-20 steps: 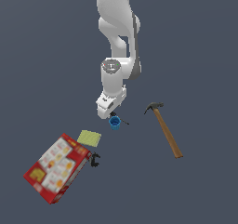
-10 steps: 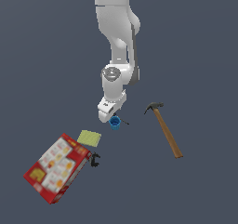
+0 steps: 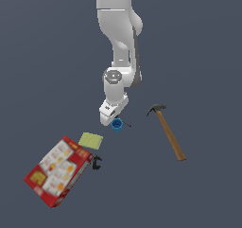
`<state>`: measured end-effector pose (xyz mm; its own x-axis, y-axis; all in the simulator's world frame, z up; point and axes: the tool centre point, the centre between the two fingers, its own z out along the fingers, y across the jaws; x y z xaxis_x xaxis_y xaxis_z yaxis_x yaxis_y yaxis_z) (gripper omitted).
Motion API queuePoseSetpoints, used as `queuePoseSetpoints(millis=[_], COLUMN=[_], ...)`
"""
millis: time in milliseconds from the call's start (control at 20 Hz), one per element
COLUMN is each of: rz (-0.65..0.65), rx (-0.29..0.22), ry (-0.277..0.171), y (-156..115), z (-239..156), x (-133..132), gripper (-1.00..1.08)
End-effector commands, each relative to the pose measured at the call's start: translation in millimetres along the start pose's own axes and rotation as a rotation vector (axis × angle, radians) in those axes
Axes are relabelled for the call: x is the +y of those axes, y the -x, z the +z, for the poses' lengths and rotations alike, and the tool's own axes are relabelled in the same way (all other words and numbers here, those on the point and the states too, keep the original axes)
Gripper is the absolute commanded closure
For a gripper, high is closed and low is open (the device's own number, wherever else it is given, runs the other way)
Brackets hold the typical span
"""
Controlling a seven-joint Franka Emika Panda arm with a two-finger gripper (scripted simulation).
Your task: Pick up a designated object from a clutter of objects.
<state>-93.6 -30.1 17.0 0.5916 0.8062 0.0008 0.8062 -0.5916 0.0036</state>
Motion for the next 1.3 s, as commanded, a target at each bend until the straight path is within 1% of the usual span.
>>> queuePoseSetpoints(millis=[0,350,650,950,1250], rz=[-0.004,-0.002,-0.002,-0.003,-0.004], rx=[-0.001,0.000,0.000,0.001,0.002], ry=[-0.003,0.001,0.001,-0.001,-0.004], y=[-1,-1,-10,-31,-64], z=[2,-1,-13,-38,-78], x=[-2,0,3,8,17], gripper=[1.08,1.08,1.08,1.08,1.08])
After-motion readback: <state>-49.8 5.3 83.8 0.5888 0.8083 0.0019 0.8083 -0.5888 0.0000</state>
